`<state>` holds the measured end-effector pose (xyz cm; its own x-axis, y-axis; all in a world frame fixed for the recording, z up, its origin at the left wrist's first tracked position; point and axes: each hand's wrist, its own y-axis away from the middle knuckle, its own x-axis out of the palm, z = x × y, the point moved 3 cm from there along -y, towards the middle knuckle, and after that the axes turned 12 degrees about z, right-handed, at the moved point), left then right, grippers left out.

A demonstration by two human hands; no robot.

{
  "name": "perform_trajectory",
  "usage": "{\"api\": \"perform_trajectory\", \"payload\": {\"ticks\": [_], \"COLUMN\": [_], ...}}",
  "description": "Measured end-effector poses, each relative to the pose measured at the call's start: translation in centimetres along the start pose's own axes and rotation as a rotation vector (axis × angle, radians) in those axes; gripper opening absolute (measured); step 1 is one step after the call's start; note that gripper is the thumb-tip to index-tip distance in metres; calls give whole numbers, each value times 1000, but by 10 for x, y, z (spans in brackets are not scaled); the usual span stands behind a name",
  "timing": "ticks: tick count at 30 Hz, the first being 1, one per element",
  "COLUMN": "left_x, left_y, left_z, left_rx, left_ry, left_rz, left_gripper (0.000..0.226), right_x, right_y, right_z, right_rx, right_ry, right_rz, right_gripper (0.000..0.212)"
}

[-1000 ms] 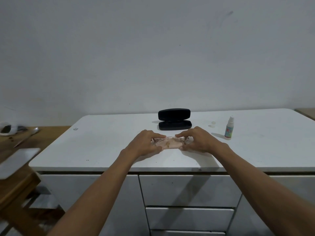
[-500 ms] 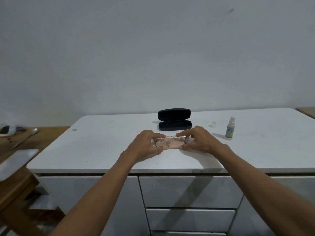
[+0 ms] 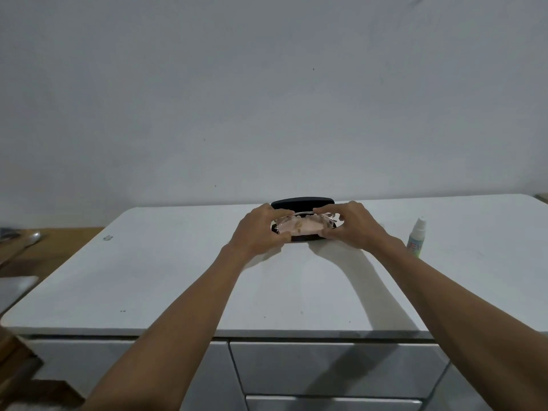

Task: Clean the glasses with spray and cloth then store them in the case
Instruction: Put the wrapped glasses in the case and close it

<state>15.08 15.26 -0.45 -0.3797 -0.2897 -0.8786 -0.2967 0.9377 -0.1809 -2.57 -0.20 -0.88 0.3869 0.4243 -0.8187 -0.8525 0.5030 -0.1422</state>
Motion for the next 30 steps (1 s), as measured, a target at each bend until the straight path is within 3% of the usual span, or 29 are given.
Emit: {"api": "perform_trajectory", "payload": {"ticks": [9,17,23,30], "left_x": [30,38,35,34], "left_y": [-12,-14,-11,-1], "left_z": [15,24,28,25], "left_rx": [-69,-43,-70,-46], "left_ry": [265,284,270,281], "left_rz": [-112,-126,-146,-172], "left_gripper": [50,47,30,24], "right_x": [11,12,16,20], "right_y": [-21,-25,-19,-12], "right_z": [-17,-16,-18,-14], "right_rx": [-19,-33,-4,26], "right_ry": [6,-16,-10,67], "right_rz": [-17,54,19,10], "right_gripper": [54,42,33,38]}}
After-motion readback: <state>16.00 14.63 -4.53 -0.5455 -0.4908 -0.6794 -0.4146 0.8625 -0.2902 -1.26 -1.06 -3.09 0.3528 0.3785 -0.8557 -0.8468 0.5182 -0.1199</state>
